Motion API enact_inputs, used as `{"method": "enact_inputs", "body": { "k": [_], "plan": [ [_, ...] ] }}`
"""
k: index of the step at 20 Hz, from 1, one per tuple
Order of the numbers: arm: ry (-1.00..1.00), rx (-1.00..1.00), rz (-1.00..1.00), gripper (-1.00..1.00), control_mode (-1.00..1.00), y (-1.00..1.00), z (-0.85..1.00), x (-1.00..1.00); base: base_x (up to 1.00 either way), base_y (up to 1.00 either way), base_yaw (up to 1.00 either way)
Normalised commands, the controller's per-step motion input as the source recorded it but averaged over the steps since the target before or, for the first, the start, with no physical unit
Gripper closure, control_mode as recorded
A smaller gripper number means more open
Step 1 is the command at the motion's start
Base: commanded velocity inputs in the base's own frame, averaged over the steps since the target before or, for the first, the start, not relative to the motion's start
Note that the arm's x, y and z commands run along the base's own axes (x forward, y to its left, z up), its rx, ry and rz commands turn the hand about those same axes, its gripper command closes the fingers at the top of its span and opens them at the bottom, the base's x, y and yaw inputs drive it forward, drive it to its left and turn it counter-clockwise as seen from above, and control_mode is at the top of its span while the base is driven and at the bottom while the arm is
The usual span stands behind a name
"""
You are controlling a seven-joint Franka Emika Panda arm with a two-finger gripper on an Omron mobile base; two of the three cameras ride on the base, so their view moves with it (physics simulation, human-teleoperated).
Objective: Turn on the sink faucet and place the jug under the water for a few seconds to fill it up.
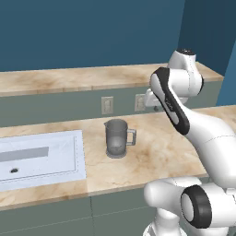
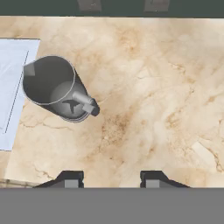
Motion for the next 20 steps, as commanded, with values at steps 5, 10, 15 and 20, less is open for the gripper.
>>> {"method": "enact_inputs", "body": {
  "k": [5, 10, 15, 20],
  "plan": [
    [0.0, 0.0, 0.0, -1.0, -1.0, 0.0, 0.0, -0.2, 0.0, 0.0, 0.0],
    [0.0, 0.0, 0.0, -1.0, -1.0, 0.0, 0.0, -0.04, 0.0, 0.0, 0.0],
    [0.0, 0.0, 0.0, -1.0, -1.0, 0.03, -0.01, -0.33, 0.0, 0.0, 0.0],
    [0.0, 0.0, 0.01, -1.0, -1.0, 0.38, 0.0, -0.21, 0.0, 0.0, 0.0]
  ]
}}
